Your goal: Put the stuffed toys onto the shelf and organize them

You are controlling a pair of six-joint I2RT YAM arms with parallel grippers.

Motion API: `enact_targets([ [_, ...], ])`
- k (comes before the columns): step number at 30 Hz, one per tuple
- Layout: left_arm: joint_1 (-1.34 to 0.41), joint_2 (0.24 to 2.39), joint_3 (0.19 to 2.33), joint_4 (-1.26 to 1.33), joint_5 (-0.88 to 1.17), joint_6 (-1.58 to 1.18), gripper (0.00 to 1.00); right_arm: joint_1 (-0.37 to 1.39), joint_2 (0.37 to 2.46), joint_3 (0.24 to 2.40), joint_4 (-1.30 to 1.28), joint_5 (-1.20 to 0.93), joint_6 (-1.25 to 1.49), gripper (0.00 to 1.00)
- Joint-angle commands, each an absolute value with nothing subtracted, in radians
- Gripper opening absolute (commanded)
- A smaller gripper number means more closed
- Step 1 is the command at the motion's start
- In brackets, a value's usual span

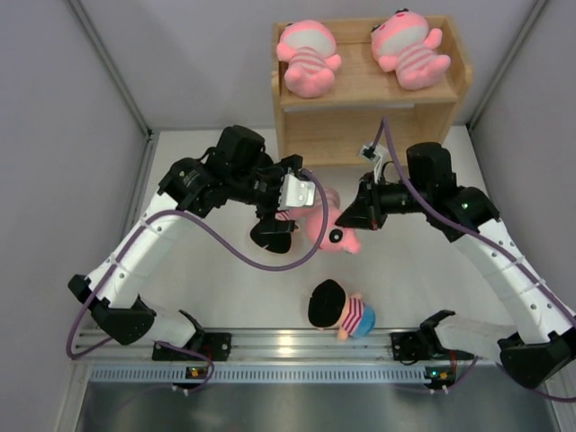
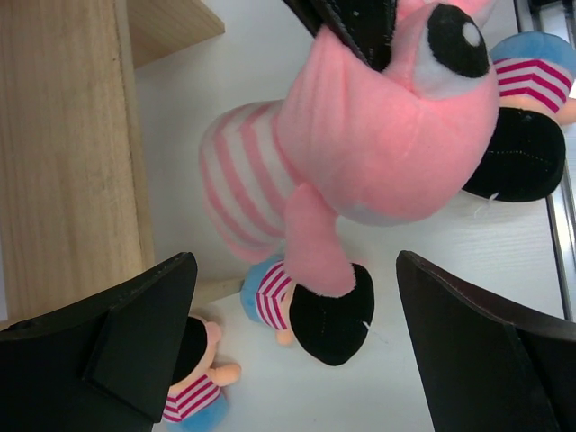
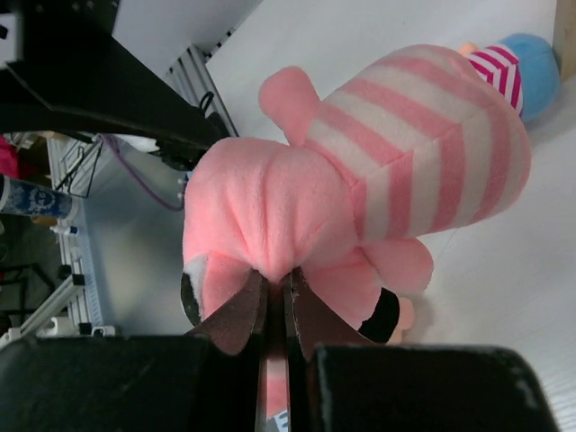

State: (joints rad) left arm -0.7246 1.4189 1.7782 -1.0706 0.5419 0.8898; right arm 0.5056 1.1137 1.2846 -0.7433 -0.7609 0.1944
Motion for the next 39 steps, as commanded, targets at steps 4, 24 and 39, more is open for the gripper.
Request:
enact_targets([
  [4, -0.775, 1.436, 1.822, -1.154, 0.607, 0.957, 0.99, 0.517, 1.137, 1.419, -0.661, -0.811, 0.238, 0.00],
  [24, -0.805, 1.484, 1.904, -1.042, 0.682, 0.616, 0.00, 0.532, 1.079, 1.489, -0.590, -0.734, 0.139, 0.55],
  [39, -0.678, 1.427, 1.953, -0.595, 0.813, -0.262, 0.00, 0.525, 0.643, 1.155, -0.474, -0.316, -0.357, 0.83],
])
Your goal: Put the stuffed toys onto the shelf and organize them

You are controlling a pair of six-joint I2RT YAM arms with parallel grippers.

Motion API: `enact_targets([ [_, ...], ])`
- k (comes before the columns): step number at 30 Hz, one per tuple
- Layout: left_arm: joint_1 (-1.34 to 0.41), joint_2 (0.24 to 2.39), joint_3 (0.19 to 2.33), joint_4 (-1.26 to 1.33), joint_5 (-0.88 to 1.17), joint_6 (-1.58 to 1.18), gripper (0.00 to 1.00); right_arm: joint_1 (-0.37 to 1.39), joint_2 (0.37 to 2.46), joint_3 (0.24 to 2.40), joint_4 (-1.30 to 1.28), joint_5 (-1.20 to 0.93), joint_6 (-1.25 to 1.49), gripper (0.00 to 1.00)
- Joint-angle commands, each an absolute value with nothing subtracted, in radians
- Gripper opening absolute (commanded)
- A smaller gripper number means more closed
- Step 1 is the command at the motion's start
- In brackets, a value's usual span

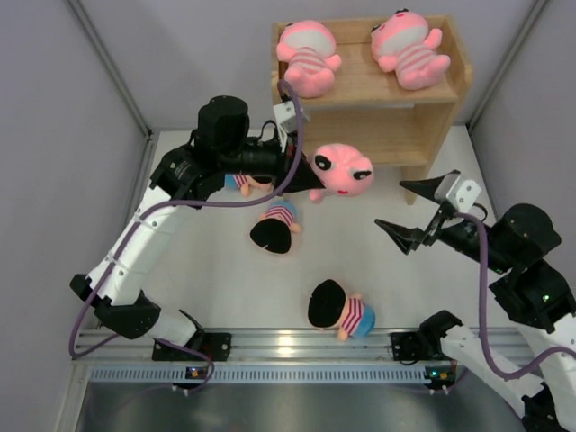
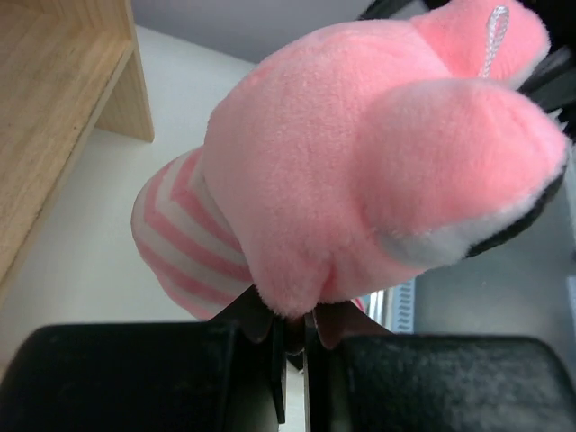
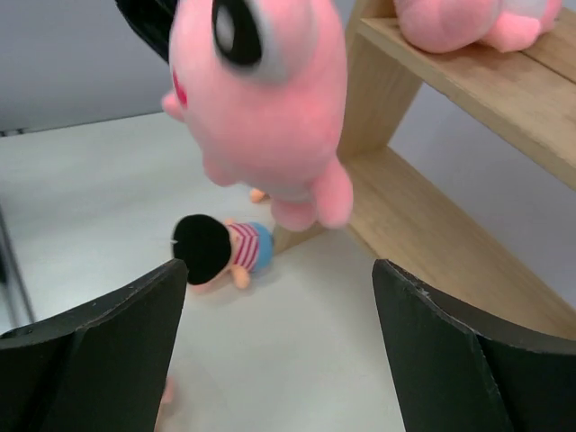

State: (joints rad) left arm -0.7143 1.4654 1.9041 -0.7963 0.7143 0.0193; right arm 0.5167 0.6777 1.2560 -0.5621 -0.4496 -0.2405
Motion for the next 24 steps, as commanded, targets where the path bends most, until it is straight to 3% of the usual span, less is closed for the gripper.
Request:
enact_targets([
  [1, -0.661, 1.431, 1.959, -0.577, 0.824, -0.300, 0.00, 0.525, 0.626, 1.075, -0.445, -0.313, -0.376, 0.83],
  [5, -0.637, 1.465, 1.967, -0.491, 0.877, -0.481, 0.00, 0.525, 0.603, 0.948, -0.281, -0.322, -0.391, 0.83],
  [12, -0.627, 1.482, 1.939, -0.449, 0.884, -0.538, 0.00, 0.523, 0.652, 0.896, 0.042, -0.324, -0.226, 0.82],
  [24, -0.624, 1.500, 1.939, -0.420, 0.913, -0.564, 0.00, 0.534, 0.791, 0.929, 0.236, -0.377, -0.040, 0.78],
])
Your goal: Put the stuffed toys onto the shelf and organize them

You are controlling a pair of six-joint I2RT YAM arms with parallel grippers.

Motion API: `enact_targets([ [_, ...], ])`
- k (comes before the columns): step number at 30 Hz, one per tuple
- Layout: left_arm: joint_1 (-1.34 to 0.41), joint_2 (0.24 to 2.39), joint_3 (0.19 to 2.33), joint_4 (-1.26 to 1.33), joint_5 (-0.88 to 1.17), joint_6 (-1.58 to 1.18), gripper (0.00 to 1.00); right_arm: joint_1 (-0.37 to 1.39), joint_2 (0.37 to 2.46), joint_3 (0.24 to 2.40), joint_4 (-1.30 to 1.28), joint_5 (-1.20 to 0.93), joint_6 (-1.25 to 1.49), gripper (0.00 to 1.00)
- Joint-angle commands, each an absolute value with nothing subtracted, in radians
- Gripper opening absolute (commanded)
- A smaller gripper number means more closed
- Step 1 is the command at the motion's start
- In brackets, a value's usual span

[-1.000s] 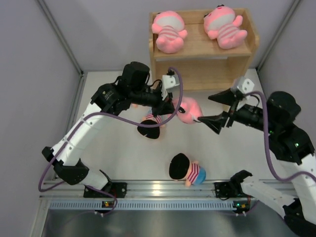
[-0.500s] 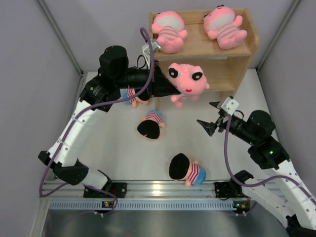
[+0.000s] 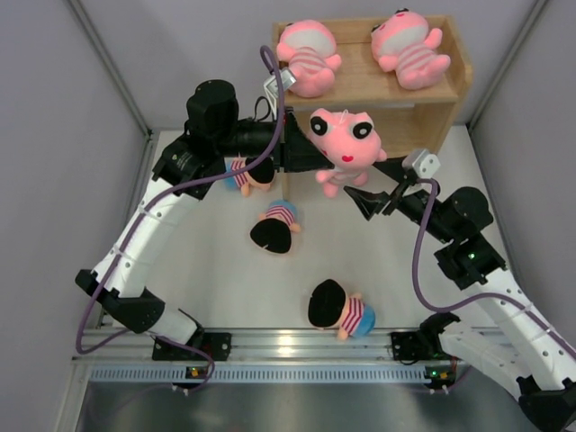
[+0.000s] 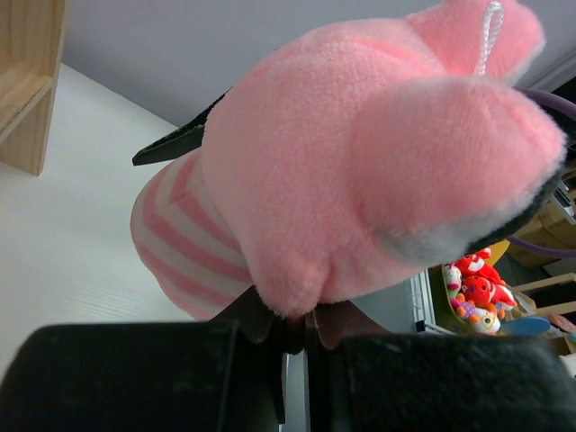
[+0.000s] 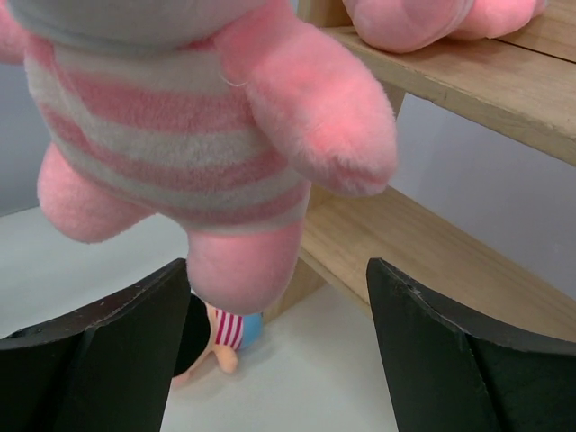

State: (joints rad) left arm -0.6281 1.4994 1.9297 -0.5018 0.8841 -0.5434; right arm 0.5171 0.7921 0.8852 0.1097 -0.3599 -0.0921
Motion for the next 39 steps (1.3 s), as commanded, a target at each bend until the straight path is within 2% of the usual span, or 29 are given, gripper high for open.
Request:
enact_targets([
  [1, -0.624, 1.500, 1.939, -0.422, 0.913, -0.566, 0.00, 0.537, 0.795, 0.936, 0.229, -0.373, -0.040, 0.78],
  [7, -0.624, 1.499, 1.933, -0.420, 0.908, -0.548, 0.00, 0.538, 0.821, 0.986, 0.193, -0.408, -0.040, 0.74],
  [10, -0.624, 1.505, 1.927, -0.422, 0.902, -0.551, 0.00, 0.540, 0.831, 1.011, 0.175, -0.420, -0.041, 0.61],
  [11, -0.623, 1.505, 1.919, -0.420, 0.897, -0.549, 0.00, 0.540, 0.834, 1.022, 0.175, -0.426, -0.040, 0.49],
  [13, -0.623, 1.506, 1.916, -0.420, 0.894, -0.549, 0.00, 0.545, 0.838, 1.037, 0.172, -0.429, -0.037, 0.34],
  [14, -0.624, 1.508, 1.914, -0.420, 0.894, -0.549, 0.00, 0.546, 0.841, 1.055, 0.167, -0.433, -0.034, 0.20],
  [17, -0.624, 1.505, 1.917, -0.420, 0.888, -0.512, 0.21, 0.549, 0.854, 1.098, 0.120, -0.420, -0.008, 0.00],
  [18, -0.620, 1.502, 1.928, -0.420, 0.899, -0.483, 0.30, 0.549, 0.857, 1.139, 0.077, -0.410, 0.029, 0.00],
  [19, -0.618, 1.502, 1.934, -0.420, 0.905, -0.468, 0.43, 0.551, 0.867, 1.164, 0.048, -0.402, 0.060, 0.00],
  [21, -0.614, 1.500, 1.963, -0.420, 0.920, -0.421, 0.55, 0.551, 0.893, 1.251, -0.017, -0.353, 0.095, 0.00],
  [22, -0.612, 1.500, 1.973, -0.420, 0.925, -0.407, 0.76, 0.549, 0.923, 1.287, -0.102, -0.313, 0.130, 0.00],
  [23, -0.612, 1.500, 1.995, -0.420, 0.925, -0.396, 0.86, 0.549, 0.940, 1.357, -0.138, -0.298, 0.146, 0.00],
  [25, -0.606, 1.503, 2.020, -0.420, 0.920, -0.371, 0.98, 0.549, 0.978, 1.437, -0.262, -0.264, 0.181, 0.00],
  [31, -0.537, 1.499, 2.115, -0.472, 0.824, -0.281, 0.99, 0.542, 1.155, 1.738, -0.466, -0.163, 0.193, 0.00],
  [35, -0.522, 1.480, 2.106, -0.528, 0.695, -0.126, 0.99, 0.511, 1.278, 1.960, -0.621, -0.187, 0.184, 0.00],
  [39, -0.523, 1.468, 2.040, -0.555, 0.591, -0.033, 0.99, 0.399, 1.405, 2.106, -0.704, -0.280, 0.247, 0.00],
])
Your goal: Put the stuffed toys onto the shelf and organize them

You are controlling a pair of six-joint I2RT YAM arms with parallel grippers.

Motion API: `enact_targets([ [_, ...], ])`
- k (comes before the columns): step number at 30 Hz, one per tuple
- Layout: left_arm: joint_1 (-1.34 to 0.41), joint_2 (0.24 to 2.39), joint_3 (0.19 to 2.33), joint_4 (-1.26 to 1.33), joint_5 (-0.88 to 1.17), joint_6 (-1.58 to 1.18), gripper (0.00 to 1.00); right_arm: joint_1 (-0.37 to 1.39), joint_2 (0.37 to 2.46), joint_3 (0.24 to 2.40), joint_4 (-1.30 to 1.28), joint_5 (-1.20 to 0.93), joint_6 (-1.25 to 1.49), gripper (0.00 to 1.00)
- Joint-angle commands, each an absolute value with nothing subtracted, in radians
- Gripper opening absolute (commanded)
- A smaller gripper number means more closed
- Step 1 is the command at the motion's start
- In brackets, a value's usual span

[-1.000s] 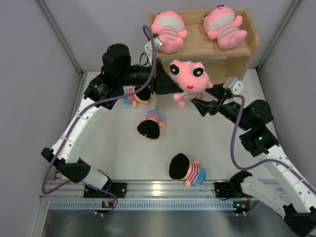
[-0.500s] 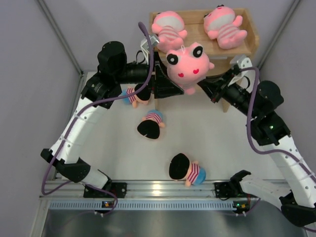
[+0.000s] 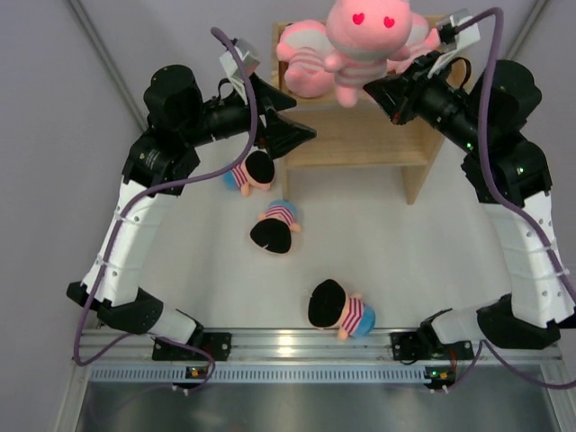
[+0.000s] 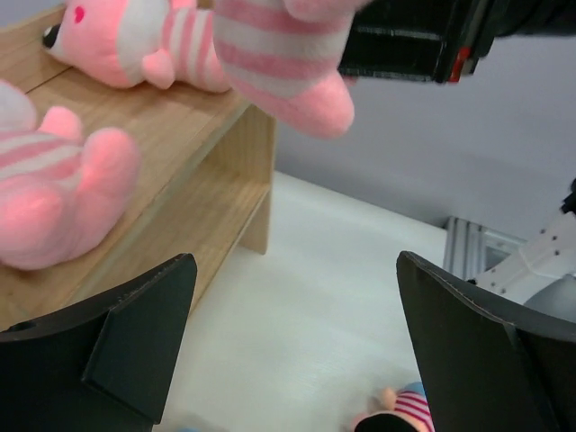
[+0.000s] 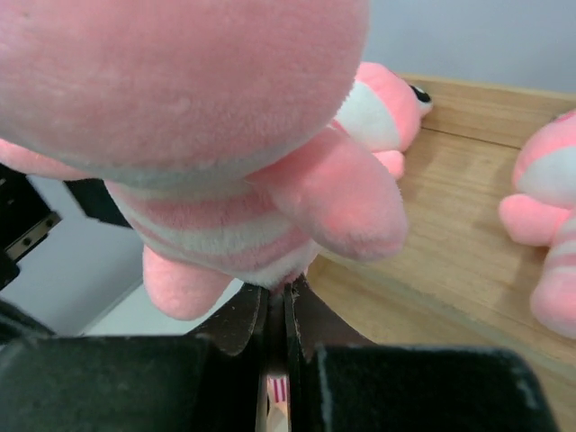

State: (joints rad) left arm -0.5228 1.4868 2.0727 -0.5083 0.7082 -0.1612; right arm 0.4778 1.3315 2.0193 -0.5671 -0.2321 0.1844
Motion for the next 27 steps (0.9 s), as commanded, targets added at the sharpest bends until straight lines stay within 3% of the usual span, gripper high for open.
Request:
enact_targets([
  [1, -0.523, 1.463, 2.019, -0.564, 0.574, -0.016, 0.99, 0.373, 1.442, 2.137, -0.715, -0.320, 0.264, 0.00],
  [13, -0.523, 1.427, 1.927, -0.571, 0.545, 0.043, 0.99, 0.268, 1.557, 2.177, -0.758, -0.353, 0.285, 0.00],
  [15, -0.523, 1.422, 1.925, -0.571, 0.548, 0.041, 0.99, 0.262, 1.554, 2.175, -0.752, -0.342, 0.287, 0.09],
  [16, -0.523, 1.422, 1.925, -0.571, 0.549, 0.041, 0.99, 0.264, 1.552, 2.175, -0.747, -0.336, 0.284, 0.23],
  [19, -0.522, 1.420, 1.927, -0.569, 0.551, 0.037, 0.99, 0.262, 1.555, 2.187, -0.756, -0.339, 0.282, 0.34],
  [27, -0.523, 1.424, 1.924, -0.569, 0.563, 0.032, 0.99, 0.261, 1.511, 2.129, -0.678, -0.293, 0.310, 0.41],
])
